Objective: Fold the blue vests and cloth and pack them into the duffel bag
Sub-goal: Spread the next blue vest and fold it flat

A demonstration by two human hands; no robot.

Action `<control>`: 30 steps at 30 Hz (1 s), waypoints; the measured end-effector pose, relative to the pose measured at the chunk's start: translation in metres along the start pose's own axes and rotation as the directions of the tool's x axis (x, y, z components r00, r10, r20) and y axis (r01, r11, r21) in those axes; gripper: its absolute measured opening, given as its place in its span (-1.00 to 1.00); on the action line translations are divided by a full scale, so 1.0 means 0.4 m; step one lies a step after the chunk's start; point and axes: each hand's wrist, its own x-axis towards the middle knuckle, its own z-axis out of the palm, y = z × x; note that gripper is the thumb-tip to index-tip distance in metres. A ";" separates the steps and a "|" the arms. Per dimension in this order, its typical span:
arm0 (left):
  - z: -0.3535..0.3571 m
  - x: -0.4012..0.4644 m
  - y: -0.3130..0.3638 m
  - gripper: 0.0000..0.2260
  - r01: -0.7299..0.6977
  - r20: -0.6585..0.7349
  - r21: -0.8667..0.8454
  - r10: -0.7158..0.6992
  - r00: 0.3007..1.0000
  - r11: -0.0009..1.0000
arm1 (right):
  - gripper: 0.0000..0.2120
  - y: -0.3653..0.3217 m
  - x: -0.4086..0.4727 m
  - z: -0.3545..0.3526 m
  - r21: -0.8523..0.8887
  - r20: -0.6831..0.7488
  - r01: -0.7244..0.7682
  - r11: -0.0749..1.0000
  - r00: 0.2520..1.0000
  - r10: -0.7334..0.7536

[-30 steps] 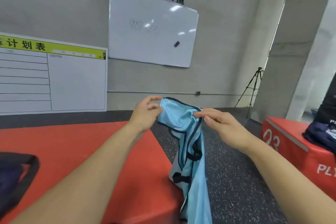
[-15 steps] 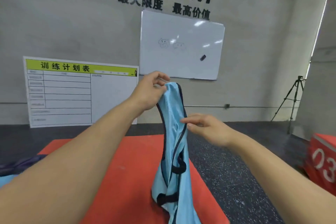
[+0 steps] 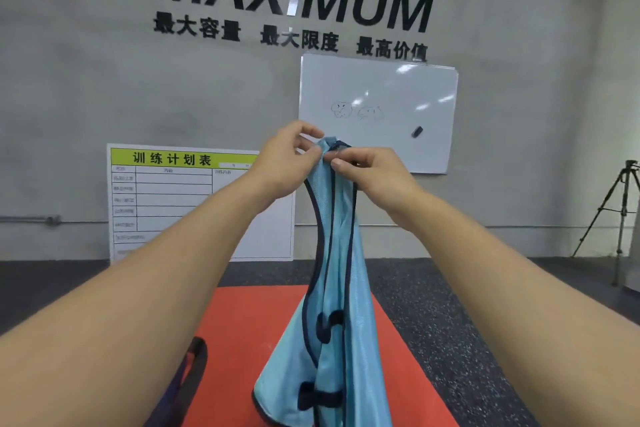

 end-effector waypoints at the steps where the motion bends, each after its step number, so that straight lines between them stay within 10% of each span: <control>1: 0.001 -0.007 -0.008 -0.78 0.024 -0.003 -0.042 -0.024 1.000 0.999 | -0.83 -0.007 0.007 -0.001 0.017 -0.016 -0.003 1.000 1.000 0.004; 11: 0.032 -0.015 -0.042 -0.87 0.038 -0.125 -0.134 -0.055 0.991 0.990 | -0.80 -0.054 0.004 -0.015 0.160 0.025 -0.076 0.984 0.997 0.073; 30: -0.119 0.029 0.020 -0.76 -0.037 -0.258 0.201 0.090 0.962 0.979 | -0.72 -0.151 0.066 0.062 0.202 0.313 -0.217 0.955 0.938 0.147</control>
